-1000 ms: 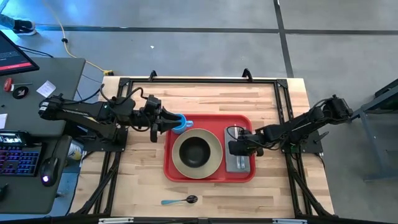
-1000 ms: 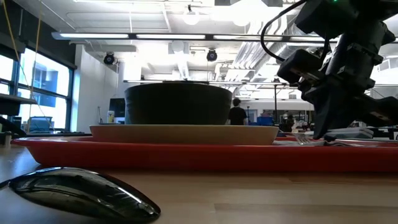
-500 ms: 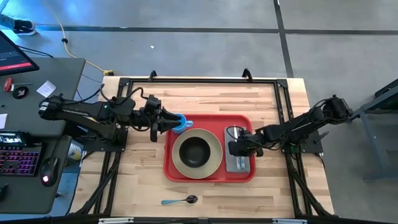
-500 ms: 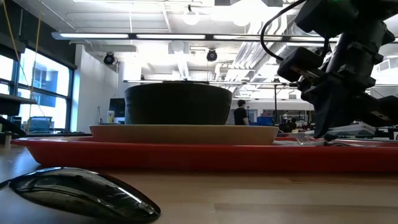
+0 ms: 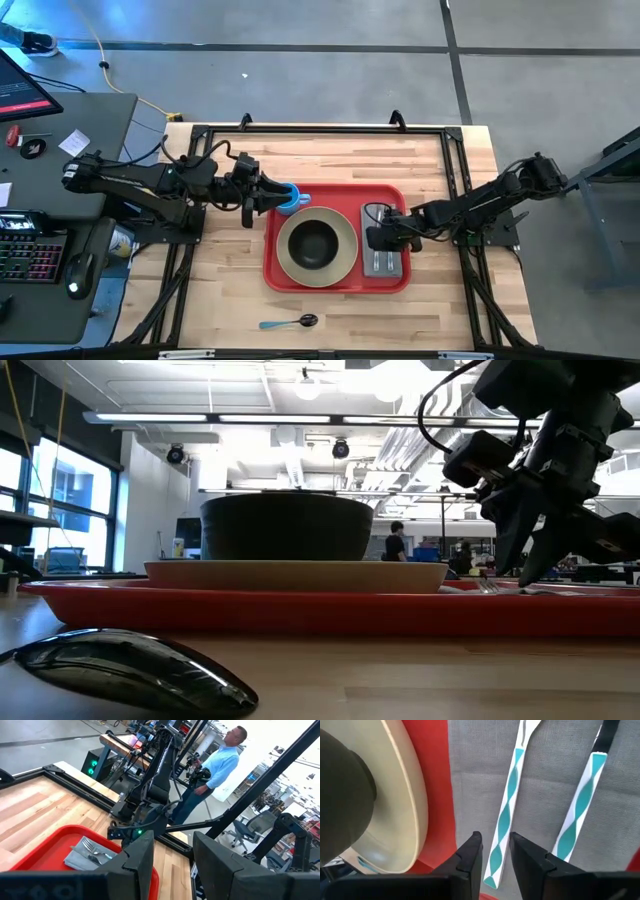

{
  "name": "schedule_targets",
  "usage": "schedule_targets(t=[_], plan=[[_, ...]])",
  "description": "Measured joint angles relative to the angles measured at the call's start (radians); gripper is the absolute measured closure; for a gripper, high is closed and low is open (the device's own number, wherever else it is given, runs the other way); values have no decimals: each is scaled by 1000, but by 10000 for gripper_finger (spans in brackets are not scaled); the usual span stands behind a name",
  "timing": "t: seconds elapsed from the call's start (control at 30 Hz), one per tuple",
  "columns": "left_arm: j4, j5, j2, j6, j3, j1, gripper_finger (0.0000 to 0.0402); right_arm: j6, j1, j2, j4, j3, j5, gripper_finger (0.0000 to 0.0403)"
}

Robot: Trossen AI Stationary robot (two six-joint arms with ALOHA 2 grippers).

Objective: Set up tray
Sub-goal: Put the blue knife on the gray napkin to the left of the blue fork

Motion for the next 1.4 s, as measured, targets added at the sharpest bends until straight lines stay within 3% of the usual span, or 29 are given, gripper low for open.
schedule_targets(t=[0.6, 0.87, 1.0, 1.27, 1.4], plan=[[0, 0, 0, 0, 0, 0, 229, -13, -1, 0, -22, 0, 65, 341], [0, 0, 0, -10, 0, 0, 229, -83, 15, 0, -34, 62, 24, 356], [0, 0, 0, -23, 0, 0, 229, -143, 29, 1, -173, 181, 55, 356], [0, 0, 0, -25, 0, 0, 229, -237, 2, 7, -697, 513, 168, 366], [0, -1, 0, -19, 0, 0, 229, -273, -47, 53, -748, 578, 159, 375]])
